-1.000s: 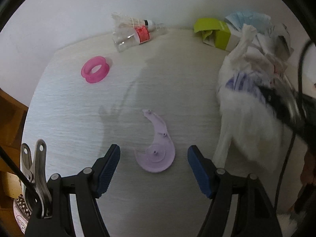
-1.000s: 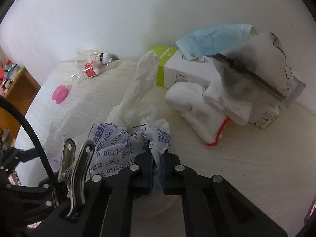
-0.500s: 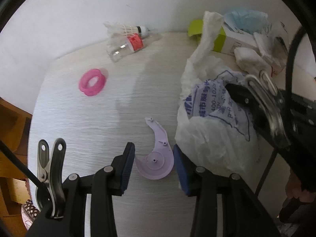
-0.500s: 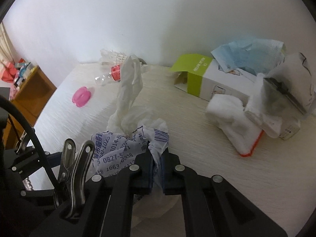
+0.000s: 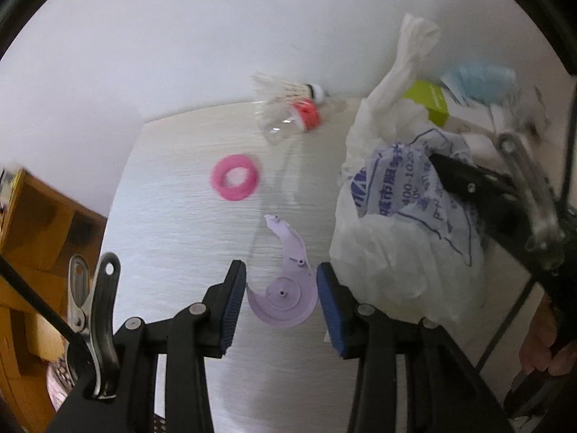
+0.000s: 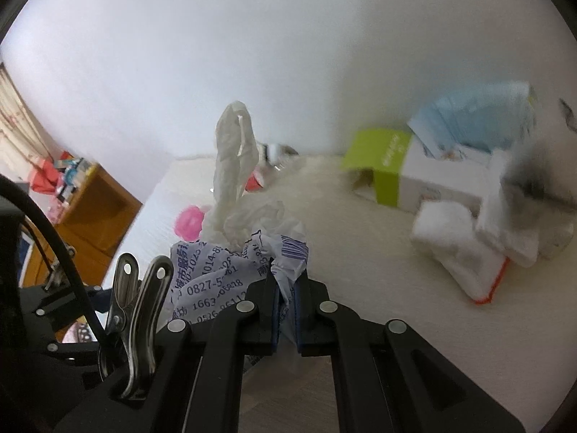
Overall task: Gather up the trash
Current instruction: 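Carry the white printed bag in the right gripper over the red bucket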
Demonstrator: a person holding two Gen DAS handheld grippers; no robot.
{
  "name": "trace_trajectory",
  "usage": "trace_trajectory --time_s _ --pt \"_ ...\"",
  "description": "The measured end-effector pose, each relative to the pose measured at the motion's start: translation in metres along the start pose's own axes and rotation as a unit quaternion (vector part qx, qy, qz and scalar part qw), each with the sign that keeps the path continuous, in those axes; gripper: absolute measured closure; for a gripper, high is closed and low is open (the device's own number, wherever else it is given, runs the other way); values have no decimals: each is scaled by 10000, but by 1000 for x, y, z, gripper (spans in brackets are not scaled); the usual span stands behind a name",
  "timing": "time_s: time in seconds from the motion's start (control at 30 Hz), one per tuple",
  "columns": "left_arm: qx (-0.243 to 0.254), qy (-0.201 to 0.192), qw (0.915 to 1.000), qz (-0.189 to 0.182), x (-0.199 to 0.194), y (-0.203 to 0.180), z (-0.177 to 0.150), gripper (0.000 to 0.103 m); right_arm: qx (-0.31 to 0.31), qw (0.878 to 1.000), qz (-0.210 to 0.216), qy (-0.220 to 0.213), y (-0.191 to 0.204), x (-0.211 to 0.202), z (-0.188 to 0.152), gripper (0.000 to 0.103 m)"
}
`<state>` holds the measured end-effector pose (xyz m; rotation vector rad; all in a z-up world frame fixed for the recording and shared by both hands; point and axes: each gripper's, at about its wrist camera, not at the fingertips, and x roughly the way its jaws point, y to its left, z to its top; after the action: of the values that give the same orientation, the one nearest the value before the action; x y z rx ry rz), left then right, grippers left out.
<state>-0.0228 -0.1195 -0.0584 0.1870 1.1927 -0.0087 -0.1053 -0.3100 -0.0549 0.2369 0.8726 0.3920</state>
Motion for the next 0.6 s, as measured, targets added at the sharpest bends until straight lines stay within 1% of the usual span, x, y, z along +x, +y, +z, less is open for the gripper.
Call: trace_trajectory --time_s 0.13,0.27,0.37,0.6 --pt "-332 -82 9994 26 -6 23 -3 61 -158 9990 371 -197 18 -6 12 96" --pt "-848 -207 9962 36 -19 46 -5 60 -406 9975 535 -240 40 -7 23 96" --pt "-1011 -400 9939 156 -33 62 -9 60 -703 9951 644 -271 60 -9 32 97" --pt "-1703 -780 9818 310 -64 115 -19 60 -1370 9855 885 -461 119 -16 53 97"
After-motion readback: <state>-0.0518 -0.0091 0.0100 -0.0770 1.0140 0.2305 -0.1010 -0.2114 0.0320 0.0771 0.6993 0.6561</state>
